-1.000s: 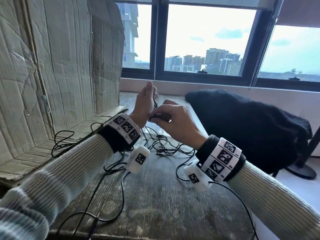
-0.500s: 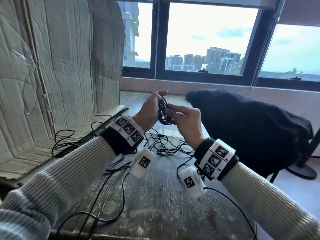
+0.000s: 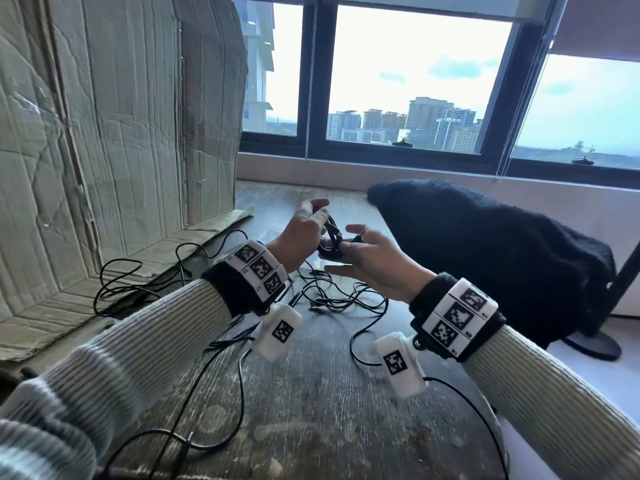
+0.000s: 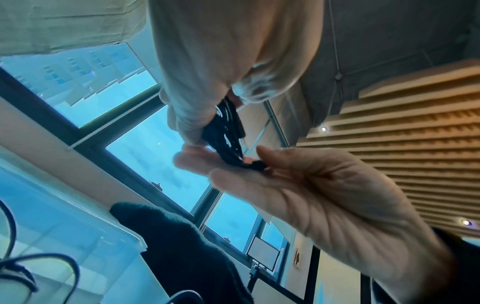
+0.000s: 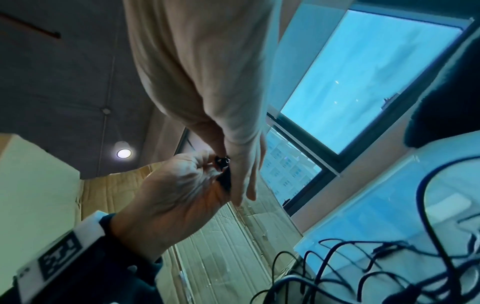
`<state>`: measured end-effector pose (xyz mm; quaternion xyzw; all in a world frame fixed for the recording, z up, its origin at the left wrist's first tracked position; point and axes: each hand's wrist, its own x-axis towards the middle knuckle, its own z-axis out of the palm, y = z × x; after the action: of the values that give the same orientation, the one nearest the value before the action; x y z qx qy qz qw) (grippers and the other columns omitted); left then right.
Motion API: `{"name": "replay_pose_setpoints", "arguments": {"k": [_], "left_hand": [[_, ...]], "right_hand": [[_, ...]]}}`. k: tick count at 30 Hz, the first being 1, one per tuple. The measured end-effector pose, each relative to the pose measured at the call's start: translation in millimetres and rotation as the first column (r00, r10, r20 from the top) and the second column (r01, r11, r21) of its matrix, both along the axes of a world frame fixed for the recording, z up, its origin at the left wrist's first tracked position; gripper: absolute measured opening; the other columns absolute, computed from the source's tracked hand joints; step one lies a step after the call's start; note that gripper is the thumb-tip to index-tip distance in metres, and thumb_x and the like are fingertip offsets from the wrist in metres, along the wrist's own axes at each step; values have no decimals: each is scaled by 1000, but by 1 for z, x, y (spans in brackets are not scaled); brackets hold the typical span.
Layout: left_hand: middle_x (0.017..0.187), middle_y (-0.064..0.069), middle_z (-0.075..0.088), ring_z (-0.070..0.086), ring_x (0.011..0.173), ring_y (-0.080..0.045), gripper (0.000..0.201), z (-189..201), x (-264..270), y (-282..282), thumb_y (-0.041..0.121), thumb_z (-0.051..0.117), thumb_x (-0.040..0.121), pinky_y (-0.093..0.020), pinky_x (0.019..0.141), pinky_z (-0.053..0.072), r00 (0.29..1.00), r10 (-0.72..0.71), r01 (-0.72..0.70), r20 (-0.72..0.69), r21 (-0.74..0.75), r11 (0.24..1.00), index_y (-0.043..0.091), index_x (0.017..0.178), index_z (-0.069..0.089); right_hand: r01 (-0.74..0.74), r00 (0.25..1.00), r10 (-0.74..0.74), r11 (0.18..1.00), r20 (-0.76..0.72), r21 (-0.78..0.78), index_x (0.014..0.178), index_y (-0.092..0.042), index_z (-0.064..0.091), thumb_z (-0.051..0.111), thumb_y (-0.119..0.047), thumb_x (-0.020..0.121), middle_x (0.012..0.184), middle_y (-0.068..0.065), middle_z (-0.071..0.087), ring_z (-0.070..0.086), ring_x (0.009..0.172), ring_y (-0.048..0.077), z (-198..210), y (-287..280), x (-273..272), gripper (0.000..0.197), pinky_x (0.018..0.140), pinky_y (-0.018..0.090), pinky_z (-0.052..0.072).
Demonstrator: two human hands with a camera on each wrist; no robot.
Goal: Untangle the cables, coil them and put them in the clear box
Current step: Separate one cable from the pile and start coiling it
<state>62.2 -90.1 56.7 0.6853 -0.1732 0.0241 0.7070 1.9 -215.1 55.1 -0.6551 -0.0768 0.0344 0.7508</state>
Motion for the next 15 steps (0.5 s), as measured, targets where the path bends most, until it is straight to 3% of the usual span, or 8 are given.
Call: {"name": "replay_pose_setpoints", "arguments": {"k": [2,4,8,10,12,15], "left_hand": [[81,-3,45,45,69,-17,30,0,1,2,9,36,102,-28,68,42,1000,5,-5,20,0,1000,6,131,40],[82,-2,46,45,64,-13,37,1,2,4,5,40,100,-24,64,42,999,14,-13,36,-23,1000,2,137,38],[101,-5,57,51,68,-8,46,3,2,7,6,49,97,-21,67,47,991,72,-69,114,-29,997,4,142,38],[121,-16,59,63,89,-19,48,4,2,9,7,52,96,-26,81,52,979,117,-114,165,-30,993,6,142,40],[133,-21,53,58,113,-32,46,5,1,12,6,54,95,-34,97,48,980,117,-111,164,-43,993,6,140,44],[130,-17,57,59,101,-17,42,6,-1,15,3,54,94,-31,95,49,980,72,-67,183,-35,997,8,135,50]], "right_hand": [[29,999,-28,1000,39,-11,118,-7,30,42,2,99,125,26,56,66,94,25,-2,-3,1,25,78,34,59],[72,993,-71,997,90,-15,97,-5,41,44,0,99,109,21,64,68,90,20,-2,-6,1,6,82,33,58],[213,954,-171,965,245,-155,95,-10,63,59,-12,94,99,11,72,70,93,20,-6,-11,0,4,79,32,59],[334,900,-230,910,371,-246,92,-19,71,67,-17,89,87,1,73,70,80,15,-6,-12,1,5,69,29,57],[445,819,-265,854,510,-269,84,-28,75,75,-20,82,78,-5,73,64,67,9,-5,-12,2,9,65,25,51],[413,805,-270,894,528,-172,79,-23,75,79,-12,76,67,-7,73,59,58,3,1,-7,-3,12,59,18,46]]}}
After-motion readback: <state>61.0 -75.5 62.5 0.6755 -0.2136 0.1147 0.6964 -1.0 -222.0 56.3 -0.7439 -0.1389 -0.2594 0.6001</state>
